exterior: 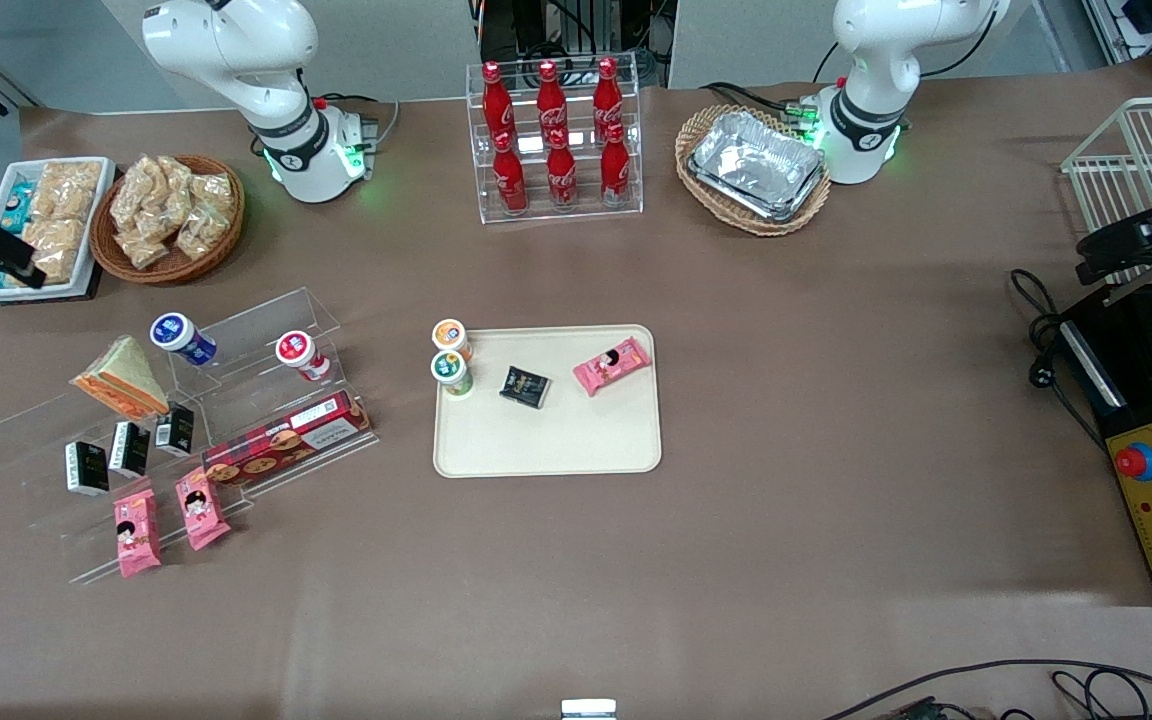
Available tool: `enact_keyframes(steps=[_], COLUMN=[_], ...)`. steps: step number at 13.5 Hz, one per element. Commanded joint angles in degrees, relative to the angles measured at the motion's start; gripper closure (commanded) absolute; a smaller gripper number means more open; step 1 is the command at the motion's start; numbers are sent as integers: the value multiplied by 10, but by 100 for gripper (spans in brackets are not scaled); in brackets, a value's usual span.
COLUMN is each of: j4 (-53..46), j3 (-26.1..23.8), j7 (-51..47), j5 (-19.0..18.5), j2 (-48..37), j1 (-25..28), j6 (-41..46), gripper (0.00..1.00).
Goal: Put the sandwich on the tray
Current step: 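Lower the right gripper over the wrapped sandwich on the acrylic rack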
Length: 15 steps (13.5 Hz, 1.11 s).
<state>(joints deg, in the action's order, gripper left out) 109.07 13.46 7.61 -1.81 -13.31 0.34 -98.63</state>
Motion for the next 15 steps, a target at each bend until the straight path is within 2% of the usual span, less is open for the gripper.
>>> enact_keyframes(steps=[1, 5, 7, 10, 15], j4=[64, 124, 145, 148, 148], j3=[2, 16, 38, 41, 41], j7=[51, 106, 131, 148, 146], j5=[9, 9, 9, 9, 13], j2=[-8, 4, 21, 58, 72], j1=[-4, -5, -5, -4, -1], j6=[-91, -181, -219, -239, -242], gripper=[0, 0, 0, 0, 0])
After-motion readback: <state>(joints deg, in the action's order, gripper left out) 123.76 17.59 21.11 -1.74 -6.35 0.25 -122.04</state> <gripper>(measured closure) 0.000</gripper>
